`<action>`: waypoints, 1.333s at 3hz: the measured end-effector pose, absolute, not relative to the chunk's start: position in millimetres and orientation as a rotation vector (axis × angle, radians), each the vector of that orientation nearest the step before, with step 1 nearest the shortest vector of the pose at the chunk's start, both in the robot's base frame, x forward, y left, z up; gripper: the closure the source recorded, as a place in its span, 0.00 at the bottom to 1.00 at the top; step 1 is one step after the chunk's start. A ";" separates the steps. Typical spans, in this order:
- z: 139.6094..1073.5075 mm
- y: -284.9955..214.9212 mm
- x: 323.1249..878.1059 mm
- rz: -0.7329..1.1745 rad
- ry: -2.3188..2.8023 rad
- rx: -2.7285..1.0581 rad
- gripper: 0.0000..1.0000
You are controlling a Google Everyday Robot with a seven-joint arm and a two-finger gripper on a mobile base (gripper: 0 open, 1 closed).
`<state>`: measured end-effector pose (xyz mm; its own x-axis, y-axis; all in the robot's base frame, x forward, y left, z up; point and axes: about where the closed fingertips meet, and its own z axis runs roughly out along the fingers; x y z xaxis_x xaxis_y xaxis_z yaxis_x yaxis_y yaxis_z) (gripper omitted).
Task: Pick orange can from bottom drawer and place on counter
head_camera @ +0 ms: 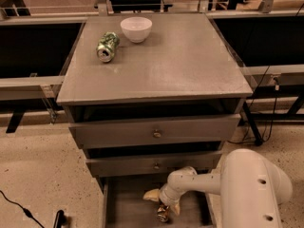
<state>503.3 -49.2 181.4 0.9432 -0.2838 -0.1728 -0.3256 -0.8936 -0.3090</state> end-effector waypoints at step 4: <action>140.4 -56.9 499.1 0.280 0.481 -2.838 0.38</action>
Offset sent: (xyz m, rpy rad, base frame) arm 0.0025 -0.0061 -0.0374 -0.0855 0.0756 0.0037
